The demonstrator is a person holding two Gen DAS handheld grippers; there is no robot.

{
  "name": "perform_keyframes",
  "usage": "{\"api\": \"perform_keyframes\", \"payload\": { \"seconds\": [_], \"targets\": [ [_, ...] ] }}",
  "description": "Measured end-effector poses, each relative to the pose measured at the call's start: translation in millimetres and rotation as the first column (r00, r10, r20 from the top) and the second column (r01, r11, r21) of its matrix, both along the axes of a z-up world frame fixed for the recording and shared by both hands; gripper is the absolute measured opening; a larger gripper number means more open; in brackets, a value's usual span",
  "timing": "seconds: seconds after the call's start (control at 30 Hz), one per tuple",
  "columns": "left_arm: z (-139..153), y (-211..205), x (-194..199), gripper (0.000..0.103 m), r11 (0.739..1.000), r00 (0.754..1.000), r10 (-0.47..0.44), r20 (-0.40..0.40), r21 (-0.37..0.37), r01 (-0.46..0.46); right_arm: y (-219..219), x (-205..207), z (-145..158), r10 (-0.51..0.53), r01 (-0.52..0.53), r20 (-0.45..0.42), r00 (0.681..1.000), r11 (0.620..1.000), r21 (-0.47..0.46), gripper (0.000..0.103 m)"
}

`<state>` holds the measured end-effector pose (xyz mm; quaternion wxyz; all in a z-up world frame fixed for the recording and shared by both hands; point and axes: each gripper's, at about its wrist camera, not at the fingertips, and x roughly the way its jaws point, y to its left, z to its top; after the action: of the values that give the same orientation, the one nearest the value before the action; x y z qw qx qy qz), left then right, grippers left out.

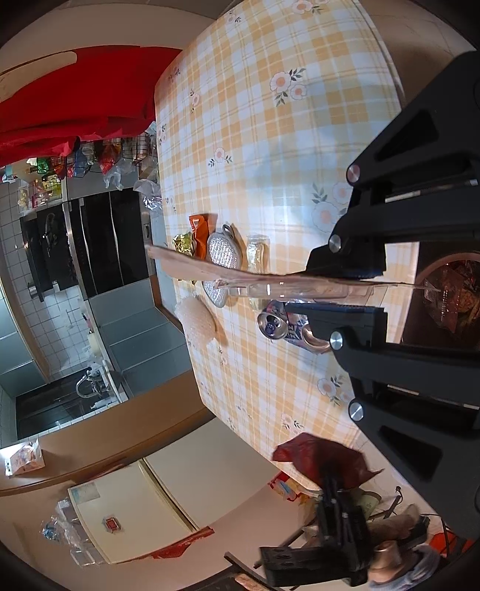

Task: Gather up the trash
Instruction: 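Carry the red bag and card over the bin and open both tools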

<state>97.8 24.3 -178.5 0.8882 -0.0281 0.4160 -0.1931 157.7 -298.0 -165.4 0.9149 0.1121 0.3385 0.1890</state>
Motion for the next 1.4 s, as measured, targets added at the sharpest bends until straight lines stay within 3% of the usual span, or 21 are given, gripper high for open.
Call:
{"api": "perform_keyframes", "payload": {
  "seconds": [0.2,0.4,0.43,0.5,0.53,0.63,0.7,0.73,0.87,1.03,1.4],
  "targets": [
    [-18.8,-19.9,-31.8,0.016,0.999,0.999,-0.004,-0.048,-0.052,0.001,-1.3,-17.8,4.0,0.005,-0.005,0.006,1.000,1.000,0.005,0.014],
    [-39.9,-44.8,-49.7,0.020,0.997,0.994,-0.061,-0.096,-0.054,0.056,-2.3,-32.9,2.8,0.018,-0.018,0.003,1.000,1.000,-0.001,0.014],
    [-42.6,-47.9,-51.0,0.024,0.996,0.992,-0.073,-0.103,-0.059,0.067,-1.8,-34.3,2.5,0.020,-0.020,0.000,1.000,1.000,-0.002,0.014],
    [-42.4,-51.2,-54.9,0.049,0.995,0.993,-0.077,-0.092,-0.074,0.071,-1.5,-36.9,1.0,0.024,-0.024,-0.007,1.000,1.000,-0.002,0.014],
    [-40.7,-50.9,-55.7,0.052,0.995,0.994,-0.071,-0.079,-0.079,0.065,-0.4,-38.8,0.1,0.029,-0.029,-0.011,1.000,1.000,-0.003,0.014],
    [-32.2,-47.7,-59.5,0.073,0.997,0.998,-0.024,-0.049,-0.068,0.021,6.0,-43.7,-1.4,0.049,-0.049,-0.020,0.999,0.999,-0.007,0.014],
    [-20.5,-41.8,-60.9,0.093,0.998,0.999,0.033,-0.016,-0.048,-0.033,11.4,-45.7,-3.4,0.069,-0.069,-0.026,0.997,0.997,-0.016,0.014],
    [-14.2,-38.2,-62.5,0.096,0.997,0.998,0.063,0.003,-0.045,-0.063,15.4,-47.0,-5.6,0.080,-0.081,-0.031,0.996,0.996,-0.024,0.014],
    [8.9,-18.2,-64.3,0.097,0.985,0.984,0.168,0.065,-0.043,-0.166,29.4,-49.9,-16.7,0.118,-0.121,-0.065,0.991,0.992,-0.039,0.014],
    [16.8,2.9,-66.7,0.097,0.966,0.961,0.256,0.101,-0.049,-0.252,43.7,-55.6,-22.9,0.157,-0.162,-0.087,0.984,0.985,-0.056,0.014],
    [12.6,23.6,-70.6,0.097,0.946,0.941,0.324,0.093,-0.059,-0.320,67.2,-62.2,-26.9,0.210,-0.221,-0.120,0.970,0.972,-0.084,0.014]
  ]
}}
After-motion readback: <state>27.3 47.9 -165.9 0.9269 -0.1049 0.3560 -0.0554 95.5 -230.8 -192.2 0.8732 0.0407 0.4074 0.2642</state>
